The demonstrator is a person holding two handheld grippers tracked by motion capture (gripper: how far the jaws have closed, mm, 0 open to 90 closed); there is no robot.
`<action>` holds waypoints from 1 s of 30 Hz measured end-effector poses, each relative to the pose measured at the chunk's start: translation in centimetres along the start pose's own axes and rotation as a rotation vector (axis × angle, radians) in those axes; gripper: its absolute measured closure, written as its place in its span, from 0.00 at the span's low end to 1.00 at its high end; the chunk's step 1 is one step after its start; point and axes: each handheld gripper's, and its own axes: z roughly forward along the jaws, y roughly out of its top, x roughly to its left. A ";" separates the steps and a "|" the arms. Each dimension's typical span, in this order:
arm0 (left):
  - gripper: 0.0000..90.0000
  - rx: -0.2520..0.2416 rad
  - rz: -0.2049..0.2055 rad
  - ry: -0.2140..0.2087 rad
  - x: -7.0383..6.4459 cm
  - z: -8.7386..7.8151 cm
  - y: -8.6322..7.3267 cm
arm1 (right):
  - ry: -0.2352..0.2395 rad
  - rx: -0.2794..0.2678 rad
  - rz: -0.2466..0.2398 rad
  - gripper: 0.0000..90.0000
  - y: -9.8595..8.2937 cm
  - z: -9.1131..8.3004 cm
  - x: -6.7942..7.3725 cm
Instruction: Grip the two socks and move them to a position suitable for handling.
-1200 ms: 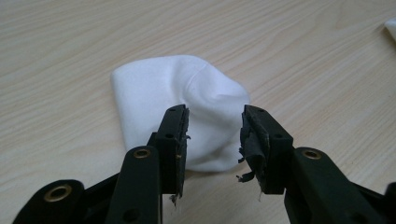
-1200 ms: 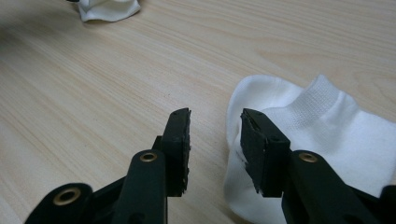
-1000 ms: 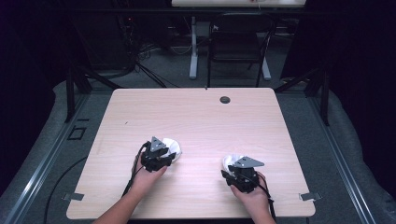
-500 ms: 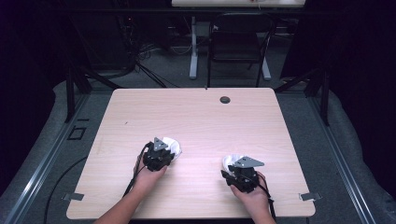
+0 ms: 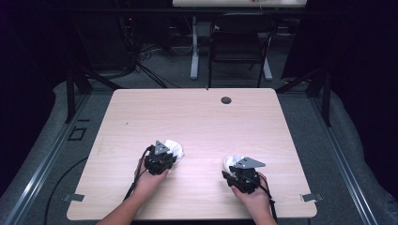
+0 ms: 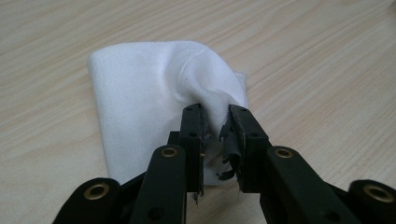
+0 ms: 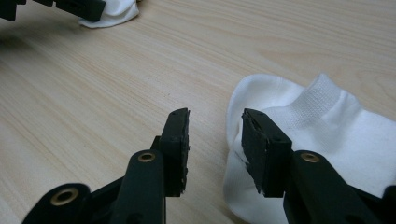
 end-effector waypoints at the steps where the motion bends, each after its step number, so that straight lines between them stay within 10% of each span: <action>1: 0.85 0.000 -0.003 -0.005 -0.1 -0.1 -0.1 | 0.000 0.000 0.001 0.68 0.0 0.0 0.0; 30: 0.77 -0.005 0.022 -0.123 -6.8 -1.9 -1.1 | 0.010 -0.002 -0.002 0.68 0.0 0.1 0.2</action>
